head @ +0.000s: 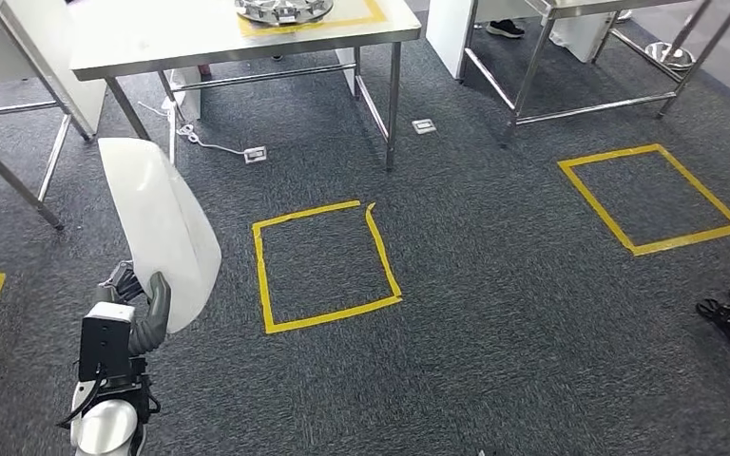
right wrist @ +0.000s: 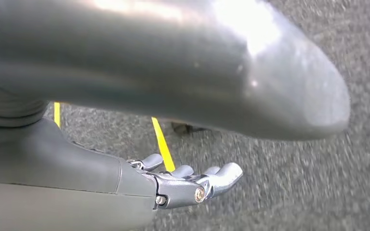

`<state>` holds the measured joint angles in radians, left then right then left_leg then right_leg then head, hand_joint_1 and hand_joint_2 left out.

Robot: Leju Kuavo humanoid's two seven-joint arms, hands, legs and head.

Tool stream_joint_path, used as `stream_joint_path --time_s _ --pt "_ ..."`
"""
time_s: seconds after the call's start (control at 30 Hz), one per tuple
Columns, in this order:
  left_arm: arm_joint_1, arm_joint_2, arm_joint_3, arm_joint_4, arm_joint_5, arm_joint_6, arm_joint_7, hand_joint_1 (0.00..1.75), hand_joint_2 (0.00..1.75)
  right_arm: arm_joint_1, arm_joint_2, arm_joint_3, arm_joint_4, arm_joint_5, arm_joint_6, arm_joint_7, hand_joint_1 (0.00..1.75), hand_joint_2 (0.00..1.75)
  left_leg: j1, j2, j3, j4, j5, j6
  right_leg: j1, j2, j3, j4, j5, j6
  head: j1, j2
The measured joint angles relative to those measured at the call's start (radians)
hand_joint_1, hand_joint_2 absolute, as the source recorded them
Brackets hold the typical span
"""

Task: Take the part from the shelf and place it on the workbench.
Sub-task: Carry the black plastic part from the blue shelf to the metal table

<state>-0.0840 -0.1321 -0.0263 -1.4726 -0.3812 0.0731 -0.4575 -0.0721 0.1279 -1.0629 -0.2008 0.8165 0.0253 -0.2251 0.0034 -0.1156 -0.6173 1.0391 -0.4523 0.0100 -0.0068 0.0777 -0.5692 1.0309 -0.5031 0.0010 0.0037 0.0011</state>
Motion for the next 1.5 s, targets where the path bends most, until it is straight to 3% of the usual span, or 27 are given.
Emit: stream_joint_path --time_s 0.13,0.3,0.47,0.57,0.63,0.7,0.73,0.77,0.8,0.87,0.93,1.03,1.1,1.13,1.2,1.23,1.27,1.3,1.33,1.4,1.43,1.5 --pt "0.019 0.002 0.0 -0.012 0.0 0.0 -0.001 1.75 1.75 -0.002 0.004 -0.008 0.0 -0.025 -0.014 -0.015 0.0 0.0 0.0 -0.006 0.001 -0.009 0.004 0.001 -0.001 -0.009 0.001 -0.011 0.007 0.01 0.0 0.0" --pt "0.024 0.004 0.0 -0.02 0.002 -0.001 -0.001 1.75 1.75 -0.002 0.008 -0.015 0.0 -0.034 -0.01 -0.028 0.0 0.0 0.0 -0.005 0.007 -0.017 0.007 -0.007 -0.002 -0.008 0.001 -0.011 0.009 0.003 -0.001 0.0" --pt "0.025 0.009 0.0 -0.021 0.011 -0.004 -0.001 1.75 1.75 -0.002 0.011 -0.017 0.0 -0.036 -0.004 -0.032 0.0 0.0 -0.002 -0.004 0.006 -0.014 0.004 -0.003 -0.004 -0.006 0.001 -0.011 0.007 0.006 -0.001 0.0" --pt "0.025 0.008 0.0 -0.027 0.014 -0.005 -0.001 1.75 1.75 -0.003 0.012 -0.018 0.0 -0.036 -0.003 -0.032 0.0 0.0 0.002 0.004 0.015 -0.029 0.008 0.003 -0.003 -0.011 0.002 -0.008 0.002 0.014 0.0 0.0" --pt "0.026 0.008 0.001 -0.031 0.015 -0.005 -0.001 1.75 1.75 -0.004 0.012 -0.018 0.0 -0.036 0.0 -0.032 0.0 0.0 0.009 0.015 0.026 -0.043 0.011 0.009 0.0 -0.037 -0.027 0.057 -0.035 0.021 0.003 0.0" --pt "0.03 0.008 0.001 -0.032 0.015 -0.007 -0.001 1.75 1.75 -0.006 0.012 -0.018 0.0 -0.036 0.003 -0.032 0.0 0.0 0.008 0.027 0.029 -0.043 0.007 0.013 -0.004 -0.06 -0.095 0.186 -0.095 0.029 0.006 0.0" --pt "0.032 0.008 0.002 -0.032 0.016 -0.008 -0.001 1.75 1.75 -0.005 0.012 -0.018 0.0 -0.036 0.005 -0.032 0.0 0.0 0.009 0.032 0.029 -0.04 0.004 0.012 -0.006 -0.064 -0.125 0.239 -0.111 0.033 0.006 0.0" --pt "0.034 0.008 0.002 -0.032 0.016 -0.008 -0.001 1.75 1.75 -0.005 0.012 -0.018 0.0 -0.036 0.006 -0.032 0.0 0.0 0.01 0.035 0.03 -0.037 0.0 0.011 -0.01 -0.065 -0.14 0.263 -0.11 0.037 0.006 0.0" --pt "0.035 0.008 0.002 -0.032 0.016 -0.008 -0.001 1.75 1.75 -0.004 0.012 -0.018 0.0 -0.036 0.006 -0.032 0.0 0.0 0.011 0.036 0.03 -0.032 -0.004 0.007 -0.013 -0.066 -0.135 0.245 -0.089 0.041 0.006 0.0" --pt "0.035 0.008 0.002 -0.032 0.017 -0.008 -0.001 1.75 1.75 -0.004 0.012 -0.018 0.0 -0.036 0.007 -0.032 0.0 0.0 0.015 0.036 0.03 -0.019 -0.015 -0.003 -0.021 -0.065 -0.075 0.12 -0.024 0.046 0.006 0.0" --pt "0.035 0.008 0.002 -0.035 0.017 -0.008 -0.001 1.75 1.75 -0.004 0.013 -0.018 0.0 -0.036 0.01 -0.032 0.0 0.0 0.015 0.034 0.028 -0.004 -0.029 -0.018 -0.022 -0.057 -0.026 0.024 0.007 0.042 0.009 0.0" --pt "0.035 0.008 0.002 -0.038 0.016 -0.008 0.0 1.75 1.75 -0.005 0.013 -0.018 0.0 -0.036 0.015 -0.032 0.0 0.0 0.014 0.029 0.03 -0.006 -0.038 -0.037 -0.017 -0.06 -0.015 0.013 0.003 0.015 0.009 0.0" --pt "0.034 0.009 0.002 -0.041 0.014 -0.008 0.002 1.75 1.75 -0.004 0.013 -0.018 0.0 -0.036 0.018 -0.033 0.0 0.0 0.014 0.051 0.025 0.016 -0.052 -0.046 -0.018 -0.068 -0.007 0.009 0.001 -0.001 0.006 0.0" --pt "0.033 0.01 0.002 -0.042 0.013 -0.009 0.002 1.75 1.75 -0.003 0.013 -0.018 0.0 -0.036 0.02 -0.033 0.0 0.0 0.014 0.068 0.008 0.054 -0.072 -0.05 -0.019 -0.073 -0.002 0.007 -0.001 -0.008 0.002 0.0" --pt "0.032 0.011 0.002 -0.043 0.008 -0.009 0.003 1.75 1.75 -0.001 0.013 -0.018 0.0 -0.036 0.022 -0.033 0.0 0.0 0.013 0.099 -0.056 0.177 -0.125 -0.054 -0.018 -0.084 0.006 0.006 -0.009 -0.016 -0.004 0.0" --pt "0.034 0.011 0.001 -0.043 0.004 -0.01 0.004 1.75 1.75 0.0 0.013 -0.018 0.0 -0.036 0.022 -0.034 0.0 0.0 0.013 0.105 -0.093 0.238 -0.143 -0.055 -0.017 -0.089 0.011 0.006 -0.013 -0.018 -0.004 0.0" --pt "0.037 0.012 0.001 -0.043 -0.001 -0.01 0.005 1.75 1.75 0.001 0.013 -0.018 0.0 -0.036 0.023 -0.038 0.0 0.0 0.013 0.107 -0.117 0.272 -0.143 -0.055 -0.017 -0.092 0.016 0.006 -0.019 -0.018 -0.004 0.0" --pt "0.039 0.012 0.001 -0.045 -0.005 -0.011 0.006 1.75 1.75 0.002 0.013 -0.018 0.0 -0.036 0.024 -0.042 0.0 0.0 0.013 0.108 -0.123 0.269 -0.123 -0.054 -0.017 -0.095 0.023 0.006 -0.025 -0.017 -0.004 0.0" --pt "0.042 0.013 0.001 -0.047 -0.008 -0.011 0.006 1.75 1.75 0.002 0.013 -0.018 0.0 -0.036 0.025 -0.047 0.0 0.0 0.013 0.109 -0.11 0.229 -0.085 -0.052 -0.017 -0.096 0.033 0.006 -0.032 -0.015 -0.004 0.0" --pt "0.045 0.015 0.001 -0.054 -0.011 -0.01 0.006 1.75 1.75 0.002 0.014 -0.018 0.0 -0.035 0.028 -0.054 0.0 0.0 0.01 0.119 -0.053 0.095 -0.011 -0.045 -0.016 -0.099 0.05 0.006 -0.048 -0.006 -0.005 0.0" --pt "0.046 0.015 0.001 -0.057 -0.013 -0.01 0.006 1.75 1.75 0.002 0.014 -0.018 0.0 -0.035 0.03 -0.055 0.0 0.0 0.007 0.124 -0.031 0.047 0.005 -0.04 -0.014 -0.1 0.054 0.005 -0.054 0.0 -0.006 0.0" --pt "0.048 0.014 0.001 -0.062 -0.017 -0.01 0.008 1.75 1.75 0.001 0.015 -0.019 0.0 -0.035 0.031 -0.058 0.0 0.0 0.0 0.127 -0.016 0.019 -0.003 -0.029 -0.011 -0.103 0.058 0.001 -0.062 0.012 -0.005 0.0"
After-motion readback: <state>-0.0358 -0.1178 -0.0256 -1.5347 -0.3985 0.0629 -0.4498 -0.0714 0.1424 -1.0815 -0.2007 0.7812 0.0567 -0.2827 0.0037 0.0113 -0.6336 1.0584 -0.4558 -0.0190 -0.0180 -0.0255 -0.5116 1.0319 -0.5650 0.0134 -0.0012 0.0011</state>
